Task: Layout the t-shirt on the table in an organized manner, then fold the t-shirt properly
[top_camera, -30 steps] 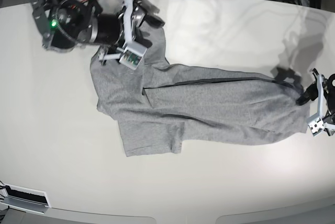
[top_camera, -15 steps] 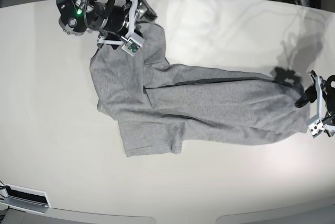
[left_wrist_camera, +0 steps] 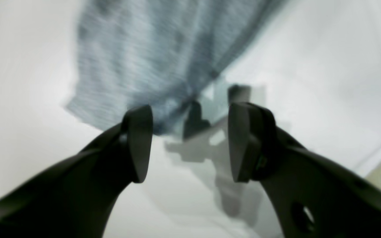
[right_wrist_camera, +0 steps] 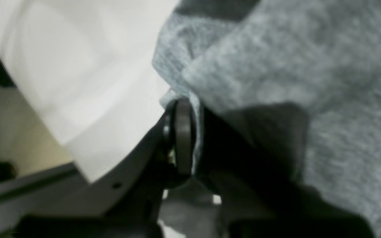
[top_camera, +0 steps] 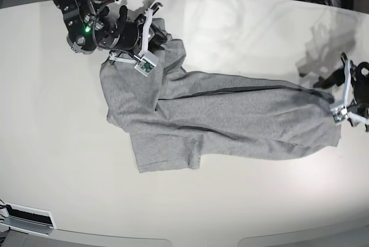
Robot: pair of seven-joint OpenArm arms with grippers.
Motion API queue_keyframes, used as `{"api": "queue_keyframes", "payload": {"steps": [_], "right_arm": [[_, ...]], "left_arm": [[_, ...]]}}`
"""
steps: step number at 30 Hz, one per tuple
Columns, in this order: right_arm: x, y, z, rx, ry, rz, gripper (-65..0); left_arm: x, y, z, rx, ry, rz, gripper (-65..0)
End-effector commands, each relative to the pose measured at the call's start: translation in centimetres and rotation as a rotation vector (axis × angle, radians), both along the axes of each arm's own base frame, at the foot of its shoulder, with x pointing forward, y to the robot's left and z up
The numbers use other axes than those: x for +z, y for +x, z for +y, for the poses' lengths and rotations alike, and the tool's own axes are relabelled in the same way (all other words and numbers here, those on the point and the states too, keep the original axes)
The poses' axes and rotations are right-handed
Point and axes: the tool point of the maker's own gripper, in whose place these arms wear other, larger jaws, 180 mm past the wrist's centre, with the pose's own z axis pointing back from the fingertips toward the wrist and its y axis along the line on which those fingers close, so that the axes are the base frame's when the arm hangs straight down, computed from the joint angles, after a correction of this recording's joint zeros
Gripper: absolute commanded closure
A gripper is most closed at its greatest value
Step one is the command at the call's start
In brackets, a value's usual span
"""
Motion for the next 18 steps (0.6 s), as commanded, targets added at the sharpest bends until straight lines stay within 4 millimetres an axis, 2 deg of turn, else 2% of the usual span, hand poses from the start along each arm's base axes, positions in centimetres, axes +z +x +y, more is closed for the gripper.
{"api": "queue_keyframes", "payload": {"steps": [1,5,7,11,15,18], "right_arm": [[0.0,-0.2,-0.4,0.017,-0.016,0.016,-7.9],[0.7,0.1,0.2,0.016,0.027,0.037,-17.8],[0.8,0.2,0.3,0.015,0.032,0.035,-18.3],[0.8,0.3,0.3,0.014,0.035,0.034,-18.3],[0.9,0.3,0.3,0.014,0.035,0.033,-18.3],[0.8,0.3,0.3,0.014,0.035,0.034,-18.3]], "left_arm": [[0.8,0.2,0.8,-0.008,0.024,-0.017,-36.6],[-1.3,-1.9,1.7,-0.065,0.074,0.006,-36.7],[-2.1,-2.4,2.5,-0.084,0.08,0.004,-36.7],[-3.9,-2.6,5.4,-0.038,0.095,0.007,-36.7],[-5.7,-1.6,7.1,0.093,0.041,-0.001,-36.7],[-6.7,0.2,7.3,0.184,0.004,-0.033,-36.7]]}}
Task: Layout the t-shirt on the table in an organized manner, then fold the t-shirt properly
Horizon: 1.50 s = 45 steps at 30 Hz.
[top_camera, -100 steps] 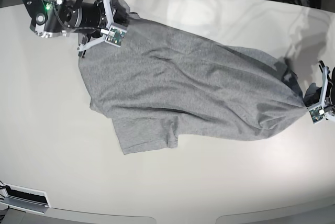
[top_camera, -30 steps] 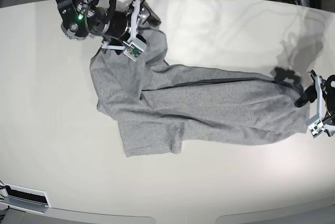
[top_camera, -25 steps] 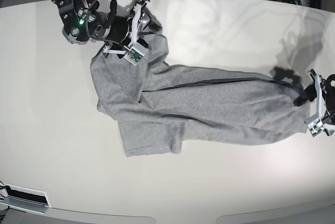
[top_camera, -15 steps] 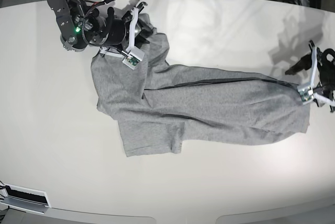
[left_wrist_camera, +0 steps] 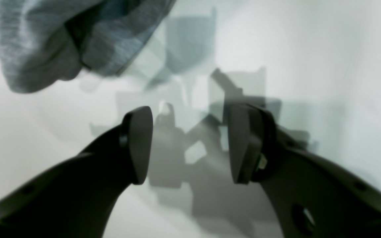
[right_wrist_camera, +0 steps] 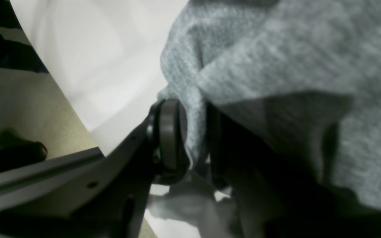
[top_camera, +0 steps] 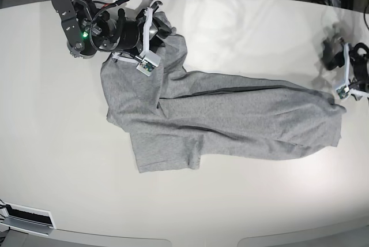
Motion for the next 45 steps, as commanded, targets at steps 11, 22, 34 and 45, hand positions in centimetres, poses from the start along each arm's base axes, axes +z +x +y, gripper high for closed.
{"api": "queue_keyframes", "payload": {"steps": [11,22,34,45], "right_arm": [[0.0,0.1,-0.4,0.009,-0.017,-0.003,-18.3],[-0.1,-0.1,-0.6,0.015,-0.029,0.005,-18.2],[2.1,2.0,-0.9,0.063,-0.079,-0.07,-3.7],[9.0,4.2,-2.5,0.165,-0.165,-0.322,0.0]], "left_arm": [[-0.5,7.2,-1.4,0.191,-0.12,-0.134,-36.4],[-2.5,7.2,-2.5,0.216,-0.119,-0.092,0.0],[6.3,8.8,-3.5,0.107,-0.03,-0.067,0.0],[13.2,8.9,-3.0,0.013,0.014,-0.139,0.0]]}}
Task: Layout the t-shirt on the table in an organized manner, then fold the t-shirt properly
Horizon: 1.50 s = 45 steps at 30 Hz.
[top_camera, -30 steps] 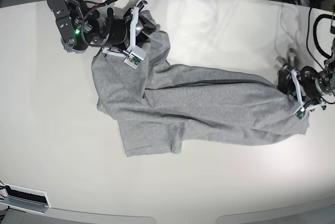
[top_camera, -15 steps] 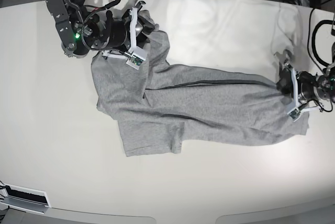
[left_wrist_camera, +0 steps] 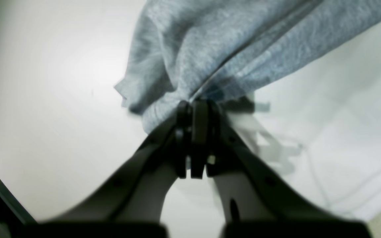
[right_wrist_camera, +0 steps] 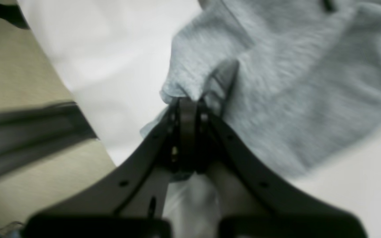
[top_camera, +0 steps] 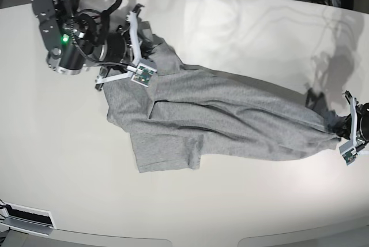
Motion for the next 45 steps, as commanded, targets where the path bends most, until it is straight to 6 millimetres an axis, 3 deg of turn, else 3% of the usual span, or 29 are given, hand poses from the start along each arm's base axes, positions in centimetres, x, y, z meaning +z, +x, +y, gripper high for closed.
{"api": "queue_keyframes", "payload": {"steps": [1,6,11,15,18,23,29,31,35,41,45], "right_arm": [[1.5,0.8,-0.3,0.018,0.003,-0.056,0.0],[3.5,1.9,-3.8,0.028,-0.09,-0.147,0.0],[6.1,4.5,-8.1,-0.09,-0.146,-0.246,0.0],[8.5,7.1,-12.4,-0.29,-0.153,-0.323,0.0],[9.9,7.8,-14.8,-0.376,-0.154,-0.356,0.0],[10.1,5.5,-14.5,-0.264,-0.094,-0.248,0.0],[9.0,2.0,-14.4,-0.186,-0.079,-0.087,0.0],[8.8,0.9,-14.4,-0.162,-0.072,-0.042,0.0],[8.5,-1.3,-13.4,-0.121,-0.008,0.04,0.0],[8.2,-5.2,-10.9,-0.084,0.143,0.185,0.0],[7.1,-7.5,-11.0,-0.091,0.131,0.258,0.0]], "left_arm": [[1.9,0.6,0.9,0.008,0.008,-0.03,0.0],[4.4,0.1,0.5,-0.003,-0.049,-0.04,0.0],[7.1,-0.3,-0.4,-0.067,-0.044,-0.068,0.0],[7.6,-0.4,-1.4,-0.104,-0.041,-0.081,0.0],[7.6,-0.8,-1.9,-0.101,-0.068,-0.062,0.0],[6.7,-3.1,-2.4,-0.056,-0.111,0.093,0.0],[6.0,-7.9,-3.4,-0.066,-0.141,0.364,0.0],[6.8,-8.4,-5.7,-0.097,-0.263,0.385,0.0],[6.6,-8.7,-5.8,-0.102,-0.261,0.396,0.0],[4.4,-11.7,-5.8,-0.1,-0.252,0.5,0.0],[2.7,-14.8,-6.6,-0.126,-0.257,0.594,0.0]]}}
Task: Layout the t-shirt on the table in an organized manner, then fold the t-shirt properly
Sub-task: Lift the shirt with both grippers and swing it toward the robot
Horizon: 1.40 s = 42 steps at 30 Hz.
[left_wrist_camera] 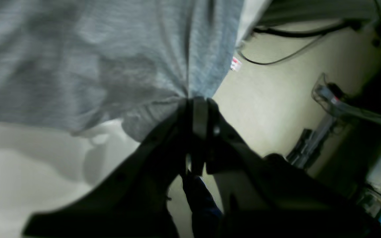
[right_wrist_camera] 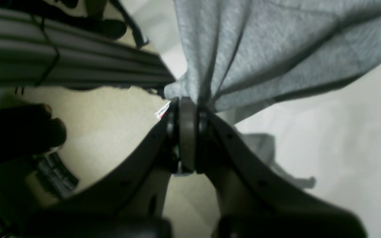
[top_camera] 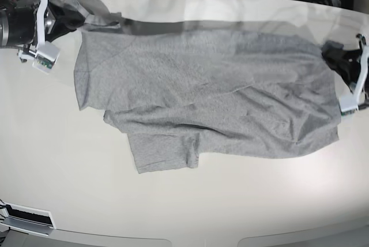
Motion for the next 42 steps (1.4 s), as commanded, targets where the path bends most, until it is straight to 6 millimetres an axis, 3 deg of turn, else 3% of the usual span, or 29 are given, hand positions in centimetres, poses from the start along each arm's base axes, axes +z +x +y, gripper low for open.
{"api": "queue_keyframes", "payload": {"steps": [1,7,15,20,28,34,35,36,39,40,42], "right_arm": [[0.4,-0.3,-0.1,0.012,0.0,-0.002,0.0],[-0.7,-3.8,-0.1,0.012,0.001,0.107,0.0],[-1.4,-8.6,0.0,0.012,0.006,0.25,0.0],[-1.5,-10.9,0.1,0.011,0.012,0.321,0.0],[0.4,-11.5,2.5,-0.014,0.178,0.372,0.0],[0.5,-12.1,3.3,0.006,0.207,0.396,0.0],[0.5,-12.1,3.3,0.007,0.207,0.396,-0.9],[0.5,-12.0,3.3,0.008,0.206,0.393,-8.7],[0.3,-12.0,3.1,0.013,0.187,0.386,-32.3],[0.5,-12.0,3.1,0.021,0.188,0.381,-35.5],[1.2,-11.8,3.8,0.048,0.2,0.353,-35.8]], "left_arm": [[0.6,-0.2,0.3,-0.011,0.007,-0.003,0.0],[-0.9,-4.2,-0.4,-0.049,-0.001,0.111,0.0],[-1.4,-10.4,0.9,-0.104,0.056,0.291,0.0],[-1.4,-12.9,2.0,-0.119,0.09,0.378,0.0],[-1.4,-13.9,2.2,-0.122,0.095,0.411,0.0],[-1.4,-13.9,2.2,-0.121,0.095,0.41,0.0],[-1.4,-13.8,2.2,-0.121,0.095,0.408,0.0],[-1.4,-13.7,2.2,-0.122,0.098,0.406,-3.6],[-1.1,-13.5,2.7,-0.125,0.114,0.403,-25.7],[-1.0,-13.5,2.9,-0.126,0.123,0.403,-30.1],[-0.8,-13.4,3.3,-0.129,0.138,0.404,-31.4]]}}
